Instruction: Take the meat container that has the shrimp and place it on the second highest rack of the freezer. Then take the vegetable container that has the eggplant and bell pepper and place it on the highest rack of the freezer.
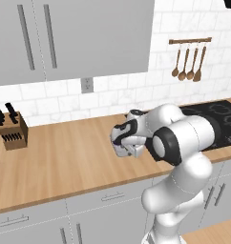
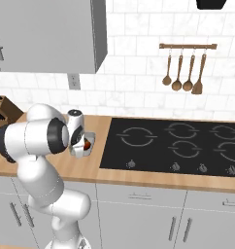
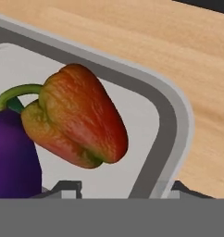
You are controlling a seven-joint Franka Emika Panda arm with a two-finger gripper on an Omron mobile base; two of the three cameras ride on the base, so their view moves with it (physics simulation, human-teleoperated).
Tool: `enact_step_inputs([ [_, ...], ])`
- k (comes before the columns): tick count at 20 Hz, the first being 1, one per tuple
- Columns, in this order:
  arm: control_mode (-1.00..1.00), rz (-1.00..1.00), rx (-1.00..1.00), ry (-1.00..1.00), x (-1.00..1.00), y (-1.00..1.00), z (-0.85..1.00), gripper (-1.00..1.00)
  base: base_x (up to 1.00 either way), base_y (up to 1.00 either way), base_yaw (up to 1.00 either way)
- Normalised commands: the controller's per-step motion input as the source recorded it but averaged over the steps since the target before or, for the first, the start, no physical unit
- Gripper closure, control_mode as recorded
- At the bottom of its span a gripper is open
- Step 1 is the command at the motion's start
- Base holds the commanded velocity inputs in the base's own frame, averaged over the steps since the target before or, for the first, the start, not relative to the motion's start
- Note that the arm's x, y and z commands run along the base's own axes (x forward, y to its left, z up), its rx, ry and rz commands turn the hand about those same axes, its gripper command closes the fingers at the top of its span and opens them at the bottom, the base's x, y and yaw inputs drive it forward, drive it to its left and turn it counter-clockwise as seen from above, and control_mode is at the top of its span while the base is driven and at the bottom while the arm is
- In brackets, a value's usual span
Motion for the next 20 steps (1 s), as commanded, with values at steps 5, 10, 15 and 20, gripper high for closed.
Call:
enact_step_inputs([
  [5, -1.0, -0.02, -0.01, 0.0, -0.3, 0.0, -0.49, 1.0, 0.0, 0.0, 0.0],
  [10, -1.0, -0.01, 0.03, 0.0, -0.56, -0.09, 0.17, 1.0, 0.0, 0.0, 0.0],
  [15, -1.0, 0.0, 0.06, 0.0, -0.56, -0.06, 0.59, 1.0, 0.0, 0.0, 0.0],
  [20, -1.0, -0.02, 0.02, 0.0, -0.56, 0.0, 0.78, 1.0, 0.0, 0.0, 0.0],
])
